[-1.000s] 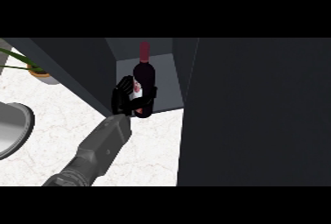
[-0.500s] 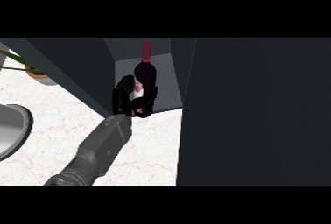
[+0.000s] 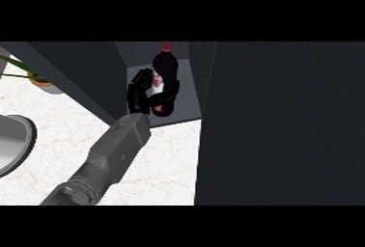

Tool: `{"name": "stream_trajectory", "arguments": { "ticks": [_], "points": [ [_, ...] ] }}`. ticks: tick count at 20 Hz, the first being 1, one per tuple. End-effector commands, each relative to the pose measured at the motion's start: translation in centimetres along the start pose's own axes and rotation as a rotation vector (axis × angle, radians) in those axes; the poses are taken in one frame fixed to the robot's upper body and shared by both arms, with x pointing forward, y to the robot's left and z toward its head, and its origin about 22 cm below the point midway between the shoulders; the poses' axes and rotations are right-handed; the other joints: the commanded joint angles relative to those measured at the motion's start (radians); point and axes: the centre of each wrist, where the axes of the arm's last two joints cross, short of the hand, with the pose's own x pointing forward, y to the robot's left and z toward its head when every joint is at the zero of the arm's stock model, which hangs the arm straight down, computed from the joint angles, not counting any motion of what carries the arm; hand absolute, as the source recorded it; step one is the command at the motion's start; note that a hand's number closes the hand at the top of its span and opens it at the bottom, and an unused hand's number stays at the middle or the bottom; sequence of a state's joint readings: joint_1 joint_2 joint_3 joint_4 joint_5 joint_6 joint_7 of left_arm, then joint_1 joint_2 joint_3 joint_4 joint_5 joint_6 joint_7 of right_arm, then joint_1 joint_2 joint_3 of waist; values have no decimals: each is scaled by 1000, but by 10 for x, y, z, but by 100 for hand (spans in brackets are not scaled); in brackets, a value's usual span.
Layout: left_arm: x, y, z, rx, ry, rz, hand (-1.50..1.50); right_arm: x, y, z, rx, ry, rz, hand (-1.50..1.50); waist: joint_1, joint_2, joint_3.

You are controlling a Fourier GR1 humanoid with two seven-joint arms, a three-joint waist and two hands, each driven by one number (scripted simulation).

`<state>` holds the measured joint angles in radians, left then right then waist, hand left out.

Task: Pick up the wine, place it into the cabinet and close the cabinet

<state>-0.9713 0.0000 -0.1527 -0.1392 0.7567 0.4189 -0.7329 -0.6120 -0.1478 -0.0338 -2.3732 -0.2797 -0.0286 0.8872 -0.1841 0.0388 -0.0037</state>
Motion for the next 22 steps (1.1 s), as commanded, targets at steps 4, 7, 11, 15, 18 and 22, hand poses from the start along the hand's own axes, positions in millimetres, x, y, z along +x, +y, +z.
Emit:
{"name": "stream_trajectory", "arguments": {
  "ticks": [4,7,11,15,18,22],
  "points": [
    [31,-24,-15,18,-11,-12,150,-1,-4,3,-6,-3,-7,-150,1,6,1],
    [37,-29,-19,8,-16,-28,150,-4,-4,5,-7,-5,-2,-150,15,12,2],
    [45,-34,-22,28,-2,-11,150,-1,-11,4,-1,-19,3,-150,10,15,3],
    [40,-30,-21,21,65,8,150,-4,-8,8,-26,-10,9,-150,31,11,2],
    [57,-41,-27,31,67,3,150,-3,-5,10,-13,-3,11,-150,33,11,1],
    [61,-32,-35,52,40,-71,150,-4,-11,9,-18,-13,8,-150,27,18,3]
  ]
}}
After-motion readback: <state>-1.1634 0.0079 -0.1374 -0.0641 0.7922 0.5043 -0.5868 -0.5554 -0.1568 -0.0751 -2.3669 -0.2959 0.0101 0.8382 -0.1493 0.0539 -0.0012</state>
